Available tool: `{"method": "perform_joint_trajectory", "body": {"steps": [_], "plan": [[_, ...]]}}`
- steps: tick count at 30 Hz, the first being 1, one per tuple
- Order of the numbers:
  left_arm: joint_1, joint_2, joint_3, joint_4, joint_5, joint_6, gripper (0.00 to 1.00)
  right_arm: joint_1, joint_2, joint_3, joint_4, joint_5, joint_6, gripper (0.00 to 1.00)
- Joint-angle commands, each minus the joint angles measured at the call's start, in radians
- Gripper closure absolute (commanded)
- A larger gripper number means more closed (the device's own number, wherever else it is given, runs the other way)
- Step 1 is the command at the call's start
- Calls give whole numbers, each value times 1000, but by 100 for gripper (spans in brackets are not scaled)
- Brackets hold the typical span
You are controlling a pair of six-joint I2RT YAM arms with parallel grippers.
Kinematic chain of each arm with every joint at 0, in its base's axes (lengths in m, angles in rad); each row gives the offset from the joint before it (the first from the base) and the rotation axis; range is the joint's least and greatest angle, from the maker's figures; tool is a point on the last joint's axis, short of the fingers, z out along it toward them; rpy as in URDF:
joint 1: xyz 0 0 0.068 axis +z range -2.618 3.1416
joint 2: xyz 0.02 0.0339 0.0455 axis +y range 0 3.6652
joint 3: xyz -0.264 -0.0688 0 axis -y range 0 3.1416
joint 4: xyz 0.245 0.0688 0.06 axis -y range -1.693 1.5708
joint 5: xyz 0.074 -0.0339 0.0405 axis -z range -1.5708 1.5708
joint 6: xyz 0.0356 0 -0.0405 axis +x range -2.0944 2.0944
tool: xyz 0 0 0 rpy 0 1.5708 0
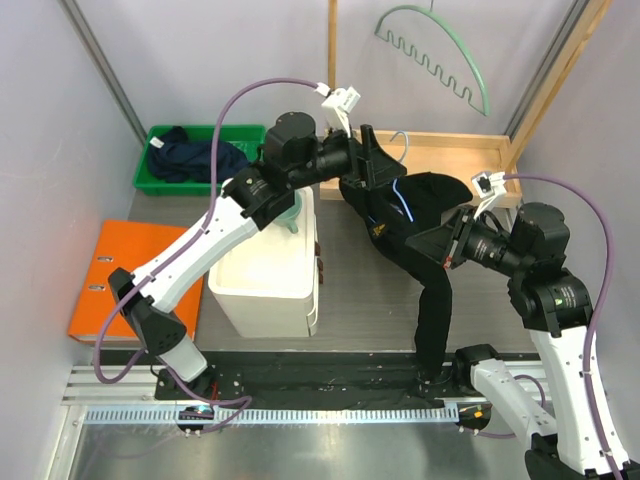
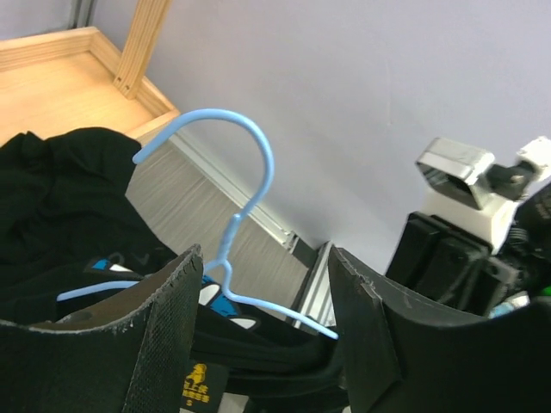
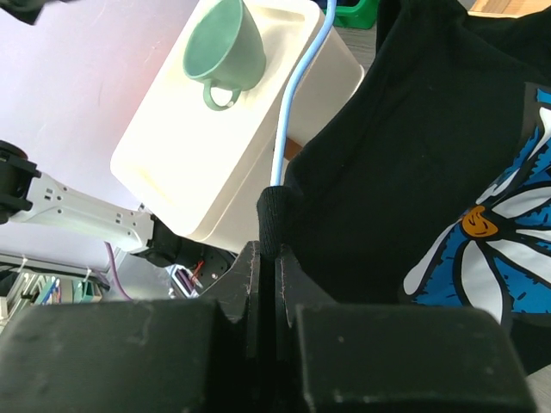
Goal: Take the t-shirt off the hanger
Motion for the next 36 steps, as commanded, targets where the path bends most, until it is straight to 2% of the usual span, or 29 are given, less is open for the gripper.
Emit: {"method": "perform_joint_trajectory", "body": {"steps": [1, 13, 15, 17, 19, 21, 23, 25, 27, 28, 31, 36], "plan": [[-22, 11, 46, 15, -7, 94, 40, 11, -13, 41, 95, -59, 39, 99], [-34, 79, 84, -22, -34, 134, 60, 16, -25, 41, 118, -78, 74, 99], [-45, 77, 80, -22, -48, 137, 66, 16, -25, 41, 121, -76, 80, 99], [-52, 82, 81, -21, -59, 140, 84, 16, -25, 40, 121, -75, 83, 99], [-54, 88, 95, -24, -93, 140, 97, 16, -28, 35, 119, -63, 82, 99], [-57, 93, 125, -68, -149, 143, 100, 18, -34, 29, 90, -24, 85, 98], [-62, 94, 167, -100, -250, 154, 100, 15, -44, 26, 61, 8, 83, 79], [-60, 91, 185, -110, -287, 183, 100, 16, -48, 18, 12, 48, 70, 62], [-63, 99, 233, -128, -310, 218, 100, 15, -56, 4, -16, 71, 60, 50], [-63, 103, 254, -142, -318, 232, 100, 16, -57, 0, -49, 103, 51, 38], [-63, 119, 320, -172, -334, 287, 100, 16, -82, -14, -111, 161, 19, 22], [-63, 131, 398, -228, -399, 347, 100, 16, -149, -34, -190, 382, -33, 19]]}}
